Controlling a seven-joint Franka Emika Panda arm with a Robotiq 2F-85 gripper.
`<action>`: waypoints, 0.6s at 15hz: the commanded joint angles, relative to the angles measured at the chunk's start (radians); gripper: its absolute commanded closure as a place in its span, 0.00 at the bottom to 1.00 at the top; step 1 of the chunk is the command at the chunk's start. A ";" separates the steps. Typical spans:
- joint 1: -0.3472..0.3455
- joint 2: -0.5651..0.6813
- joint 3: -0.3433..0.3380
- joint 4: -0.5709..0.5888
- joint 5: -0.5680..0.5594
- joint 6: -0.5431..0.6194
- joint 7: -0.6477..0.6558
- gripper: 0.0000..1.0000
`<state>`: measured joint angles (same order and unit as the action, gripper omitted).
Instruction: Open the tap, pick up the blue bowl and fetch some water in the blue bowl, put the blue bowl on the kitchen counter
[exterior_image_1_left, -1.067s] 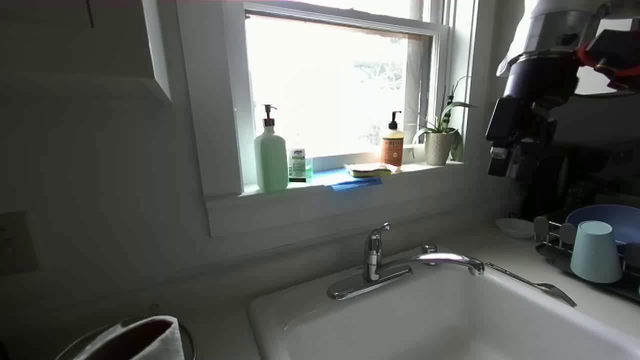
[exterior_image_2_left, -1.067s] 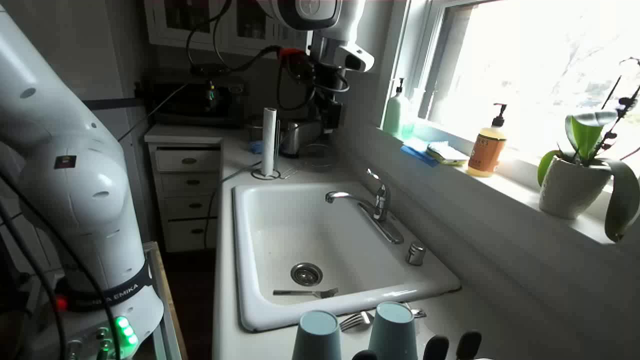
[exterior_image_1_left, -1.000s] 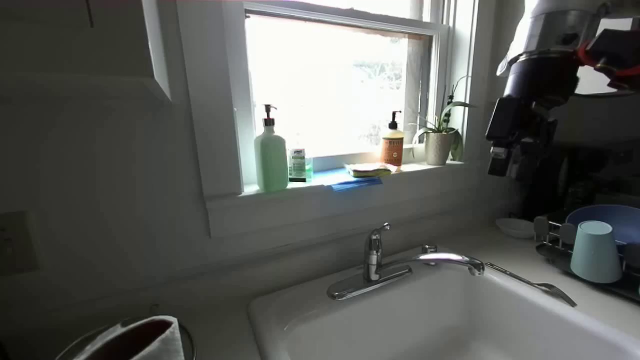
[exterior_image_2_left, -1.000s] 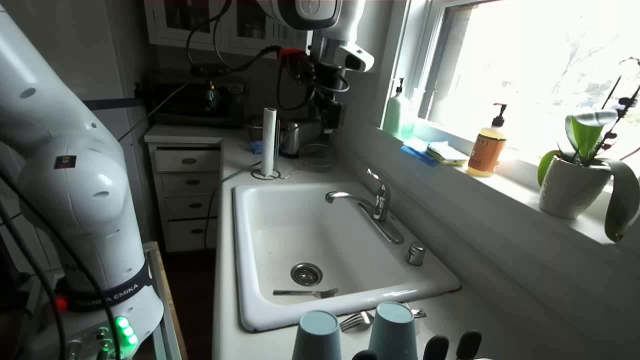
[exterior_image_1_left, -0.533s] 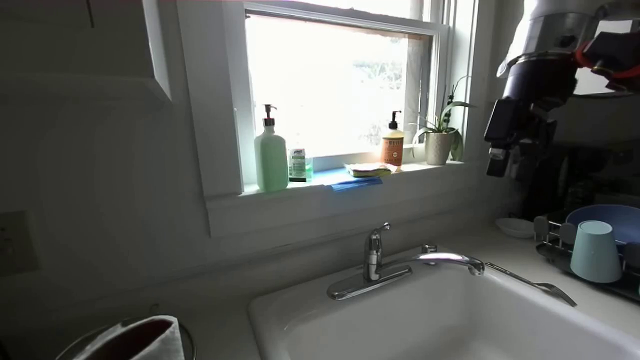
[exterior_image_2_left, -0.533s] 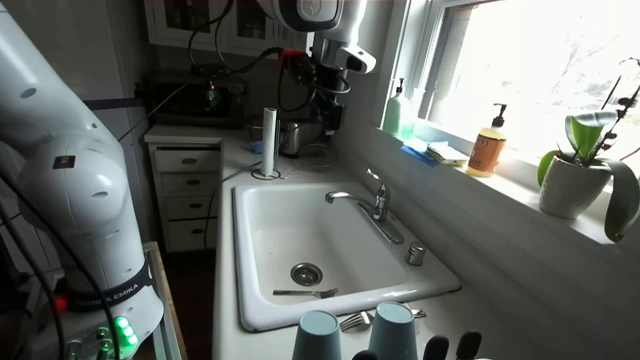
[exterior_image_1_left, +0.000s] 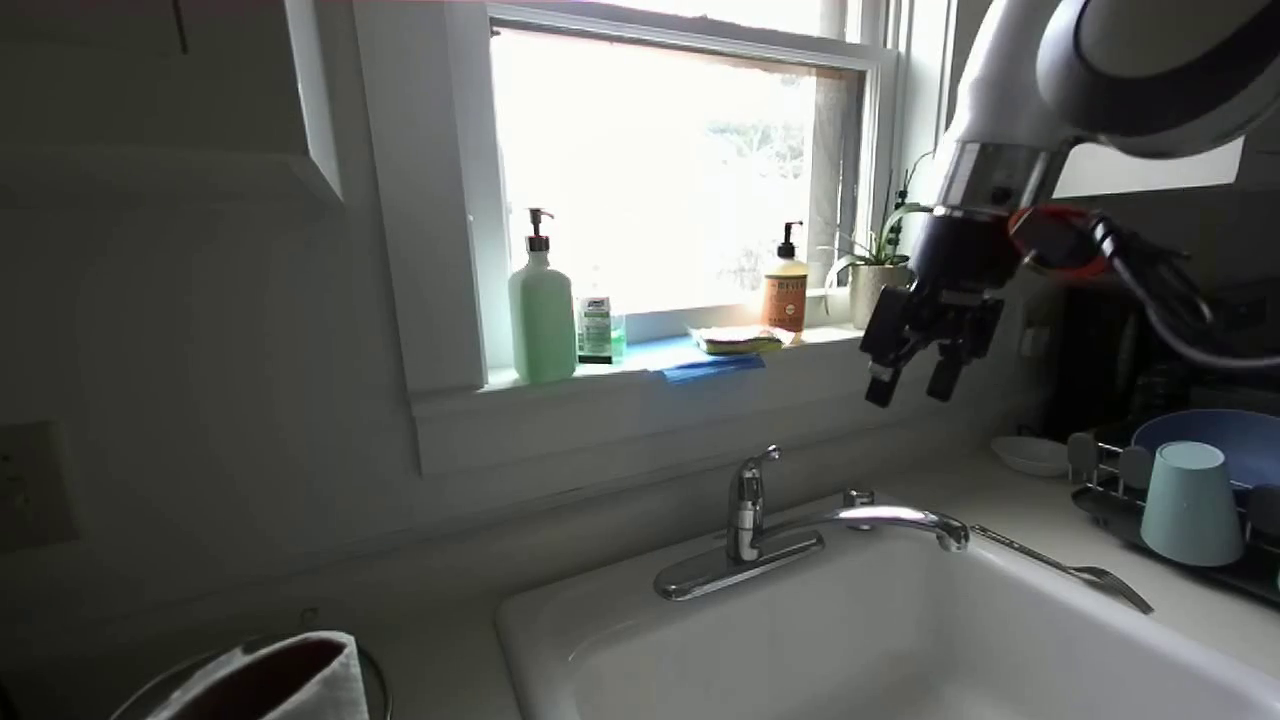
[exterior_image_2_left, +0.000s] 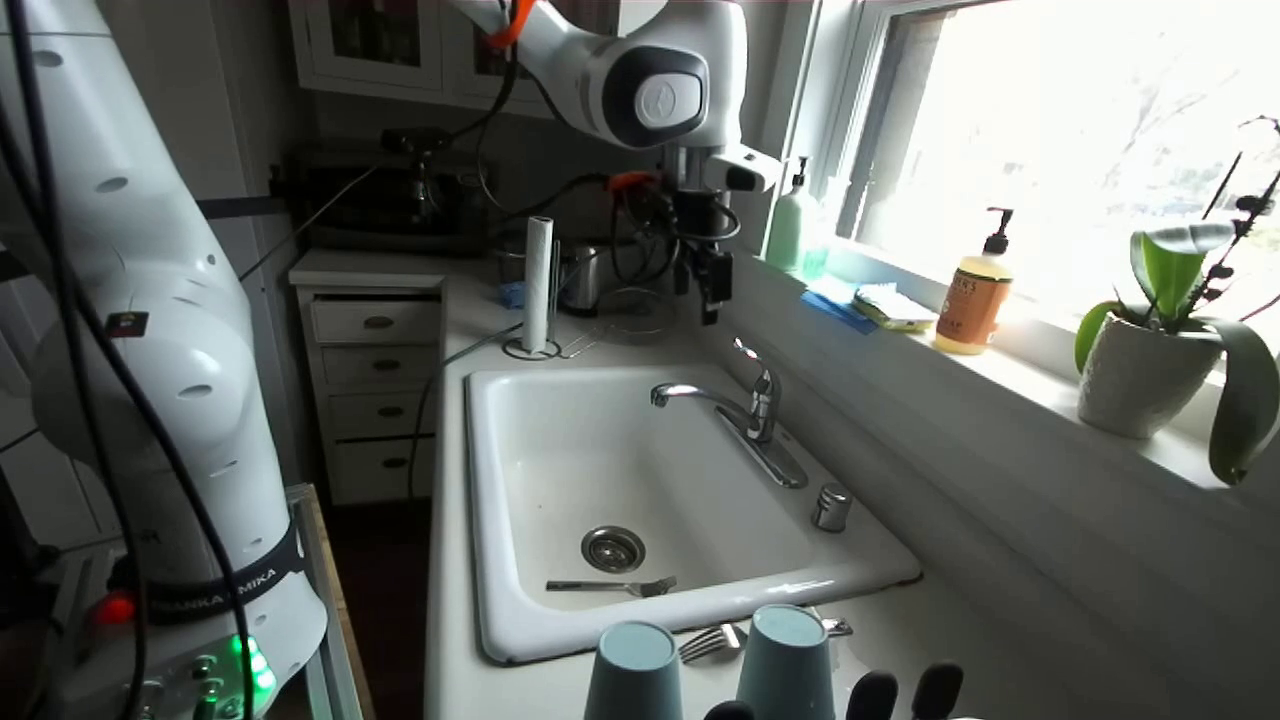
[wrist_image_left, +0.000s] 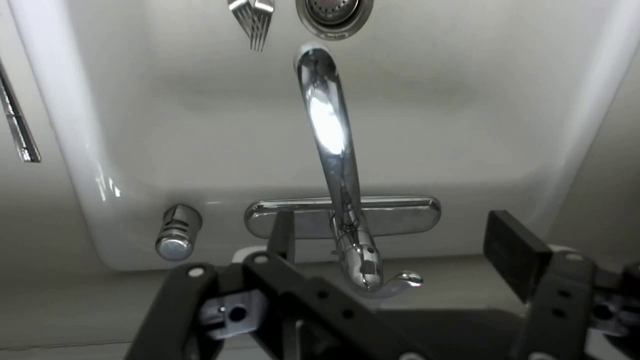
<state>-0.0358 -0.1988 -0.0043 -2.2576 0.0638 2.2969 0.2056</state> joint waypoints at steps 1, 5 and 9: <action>-0.008 0.124 0.031 0.060 -0.108 0.099 0.103 0.25; 0.006 0.224 0.027 0.106 -0.227 0.175 0.177 0.10; 0.035 0.294 0.019 0.152 -0.260 0.216 0.194 0.00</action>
<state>-0.0238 0.0377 0.0199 -2.1585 -0.1593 2.4866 0.3601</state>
